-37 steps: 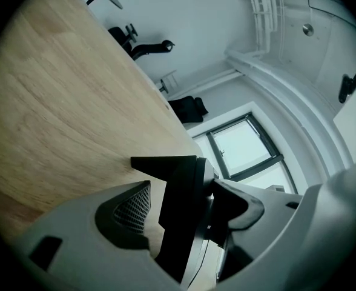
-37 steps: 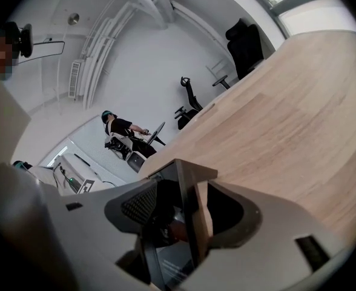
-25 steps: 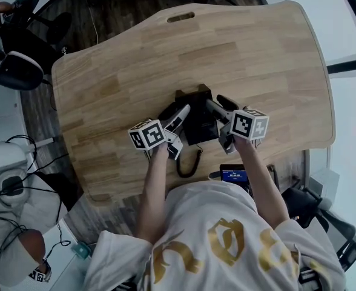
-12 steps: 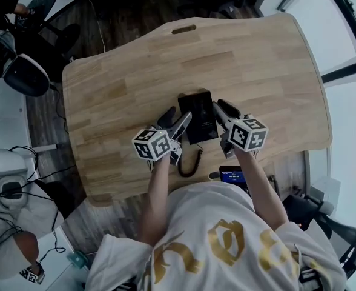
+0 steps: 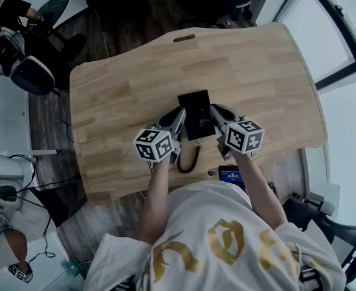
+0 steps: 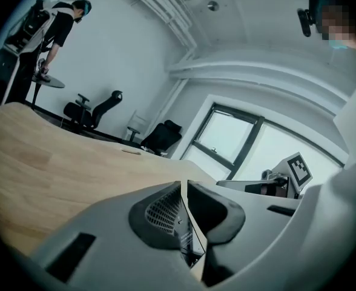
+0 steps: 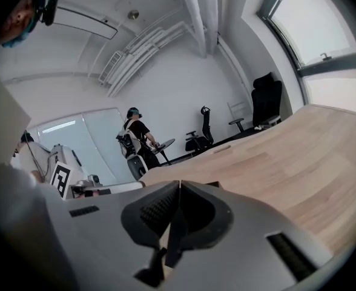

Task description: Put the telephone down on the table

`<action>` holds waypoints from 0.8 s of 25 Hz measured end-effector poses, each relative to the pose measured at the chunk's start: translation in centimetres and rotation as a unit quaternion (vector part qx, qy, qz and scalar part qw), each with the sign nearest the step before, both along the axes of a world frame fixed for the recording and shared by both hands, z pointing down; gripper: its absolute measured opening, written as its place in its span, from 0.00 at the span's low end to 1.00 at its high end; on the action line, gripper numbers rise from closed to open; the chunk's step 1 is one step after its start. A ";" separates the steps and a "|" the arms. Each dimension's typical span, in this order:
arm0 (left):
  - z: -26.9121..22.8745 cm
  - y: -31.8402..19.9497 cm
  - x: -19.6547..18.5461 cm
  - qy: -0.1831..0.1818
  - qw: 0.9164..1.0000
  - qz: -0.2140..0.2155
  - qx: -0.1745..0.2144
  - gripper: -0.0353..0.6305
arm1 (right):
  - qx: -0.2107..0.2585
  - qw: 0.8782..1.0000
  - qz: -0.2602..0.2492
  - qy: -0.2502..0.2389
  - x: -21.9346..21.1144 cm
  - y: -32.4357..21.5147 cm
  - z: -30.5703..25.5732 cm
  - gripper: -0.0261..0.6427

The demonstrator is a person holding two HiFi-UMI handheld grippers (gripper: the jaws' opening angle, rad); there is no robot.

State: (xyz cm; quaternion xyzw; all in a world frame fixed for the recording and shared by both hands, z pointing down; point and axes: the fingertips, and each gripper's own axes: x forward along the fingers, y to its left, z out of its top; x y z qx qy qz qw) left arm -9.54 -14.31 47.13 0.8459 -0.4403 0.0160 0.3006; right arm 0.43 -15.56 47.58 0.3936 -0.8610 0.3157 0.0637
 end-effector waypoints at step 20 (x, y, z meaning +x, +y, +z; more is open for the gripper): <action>-4.3 3.8 1.4 -0.027 0.999 -0.019 0.036 0.07 | 0.053 0.999 0.000 -0.005 1.0 4.8 -4.3 0.06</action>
